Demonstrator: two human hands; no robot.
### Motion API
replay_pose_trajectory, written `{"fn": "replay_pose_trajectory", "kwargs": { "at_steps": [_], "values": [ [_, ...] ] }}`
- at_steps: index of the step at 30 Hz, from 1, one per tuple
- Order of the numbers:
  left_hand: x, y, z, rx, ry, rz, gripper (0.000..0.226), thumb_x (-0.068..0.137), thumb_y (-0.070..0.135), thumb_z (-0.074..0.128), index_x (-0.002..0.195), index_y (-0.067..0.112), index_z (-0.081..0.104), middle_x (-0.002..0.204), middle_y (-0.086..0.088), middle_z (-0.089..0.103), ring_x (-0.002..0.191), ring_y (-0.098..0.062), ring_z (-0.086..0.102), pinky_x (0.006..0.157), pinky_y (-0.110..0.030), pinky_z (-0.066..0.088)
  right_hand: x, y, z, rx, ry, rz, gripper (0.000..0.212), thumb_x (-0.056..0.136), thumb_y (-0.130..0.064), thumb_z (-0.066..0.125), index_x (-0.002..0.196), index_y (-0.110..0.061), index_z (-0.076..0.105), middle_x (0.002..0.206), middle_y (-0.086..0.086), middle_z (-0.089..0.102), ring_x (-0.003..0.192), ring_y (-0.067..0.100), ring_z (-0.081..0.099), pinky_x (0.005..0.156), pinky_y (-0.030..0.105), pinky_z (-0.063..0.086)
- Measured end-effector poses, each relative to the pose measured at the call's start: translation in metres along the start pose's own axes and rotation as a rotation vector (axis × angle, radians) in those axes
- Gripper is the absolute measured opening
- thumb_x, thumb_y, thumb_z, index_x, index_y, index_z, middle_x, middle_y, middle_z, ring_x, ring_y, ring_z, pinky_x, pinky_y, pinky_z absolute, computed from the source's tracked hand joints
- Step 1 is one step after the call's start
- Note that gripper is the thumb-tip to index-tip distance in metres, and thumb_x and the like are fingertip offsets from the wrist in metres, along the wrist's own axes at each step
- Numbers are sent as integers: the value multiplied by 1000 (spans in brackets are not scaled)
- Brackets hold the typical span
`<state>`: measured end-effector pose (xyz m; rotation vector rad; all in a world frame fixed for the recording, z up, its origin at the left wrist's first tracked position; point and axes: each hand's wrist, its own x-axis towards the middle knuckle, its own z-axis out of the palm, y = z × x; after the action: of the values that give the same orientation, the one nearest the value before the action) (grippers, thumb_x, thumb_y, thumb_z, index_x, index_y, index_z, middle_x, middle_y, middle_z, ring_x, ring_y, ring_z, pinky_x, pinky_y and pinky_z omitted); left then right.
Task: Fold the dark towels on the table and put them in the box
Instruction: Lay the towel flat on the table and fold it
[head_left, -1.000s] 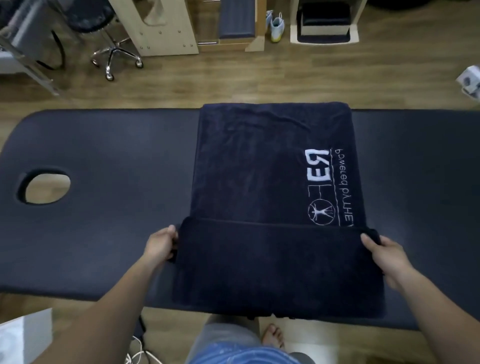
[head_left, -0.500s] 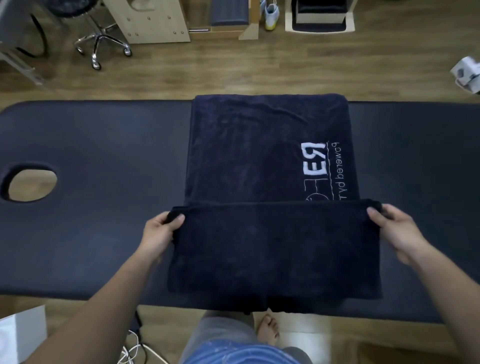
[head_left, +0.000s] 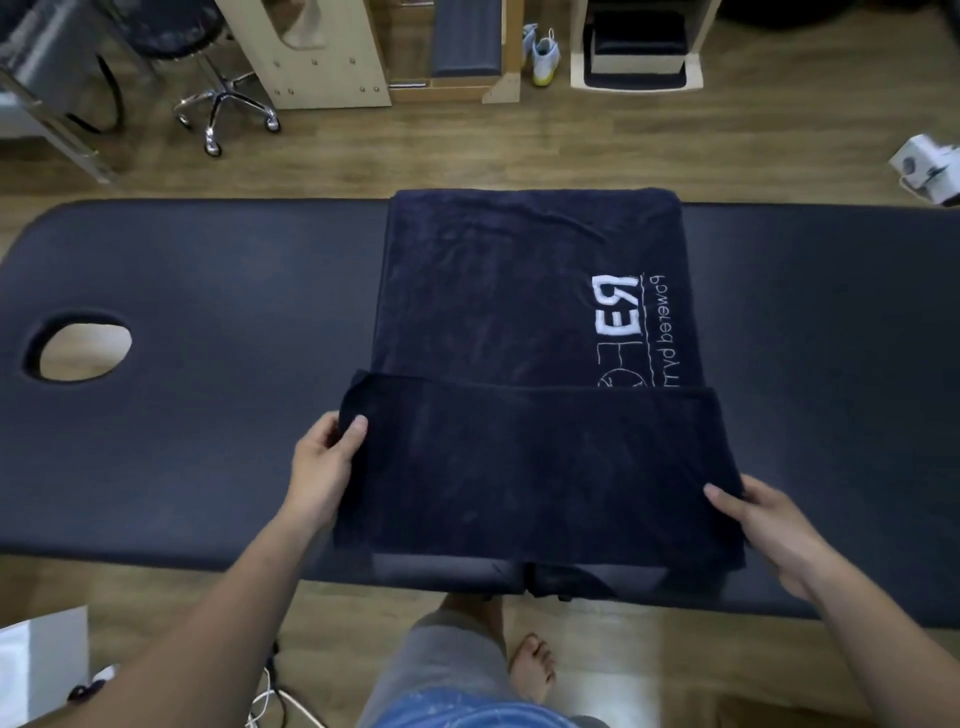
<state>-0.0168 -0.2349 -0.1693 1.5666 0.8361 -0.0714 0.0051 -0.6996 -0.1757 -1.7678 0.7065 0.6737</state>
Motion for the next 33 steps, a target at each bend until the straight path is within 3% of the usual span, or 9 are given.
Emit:
{"fn": "replay_pose_trajectory", "kwargs": {
  "at_steps": [3,9,13,17,22,25,28,30,33],
  "values": [
    [-8,-16,0,76,-160,-175,36,90,33,73,124,25,64,116,3,71,104,-22,68,90,-41,55,-9,19,5,-45,-15,1,33,88,-26,73,120,-19,64,111,-3,71,101,16,66,84,34,52],
    [-28,-24,-19,139,-169,-185,21,93,28,68,113,22,69,110,-2,75,100,-24,71,85,-41,57,-29,42,0,-69,2,-43,20,96,-14,62,115,-21,61,111,1,70,99,17,65,86,38,50],
    [-61,-50,-33,235,-288,-281,47,82,47,68,122,23,64,110,5,75,104,-16,70,85,-32,54,-37,54,6,-104,44,-58,22,97,-13,60,118,-17,60,111,-1,68,97,13,63,83,34,48],
    [-62,-42,-31,255,-276,-241,26,96,39,60,119,27,64,110,9,74,105,-14,68,81,-28,52,-38,55,-1,-202,3,-35,28,92,-12,67,120,-16,64,109,-3,72,98,12,66,84,32,50],
    [-45,1,-23,51,-395,-304,67,60,41,89,119,16,68,117,-7,73,104,-27,71,92,-44,54,-23,17,-4,-121,-61,11,30,84,-20,78,111,-17,65,103,-3,72,93,15,69,73,27,51],
    [-35,27,-11,-161,-462,-301,60,62,27,89,117,11,71,120,-16,70,107,-33,70,89,-45,56,-14,-6,2,2,-39,14,28,85,-19,76,110,-14,65,102,1,73,92,19,70,69,28,52],
    [-23,43,2,-356,-515,-314,71,47,31,97,111,12,74,115,-16,72,101,-32,71,80,-44,60,-11,-9,4,144,-104,102,35,83,-17,76,116,-12,65,107,8,75,101,27,70,85,41,55],
    [-18,33,6,-416,-507,-425,70,61,36,89,123,11,67,121,-16,70,105,-33,70,87,-47,57,-9,-3,1,234,-131,179,47,76,-19,76,121,-10,64,111,11,74,108,31,68,99,49,50],
    [-24,-1,-6,-164,-499,-600,97,47,45,97,129,8,61,124,-17,68,113,-35,66,100,-50,49,-10,8,-2,201,-171,203,57,70,-17,78,124,-8,63,112,10,74,107,28,69,99,45,50]
  ]
}}
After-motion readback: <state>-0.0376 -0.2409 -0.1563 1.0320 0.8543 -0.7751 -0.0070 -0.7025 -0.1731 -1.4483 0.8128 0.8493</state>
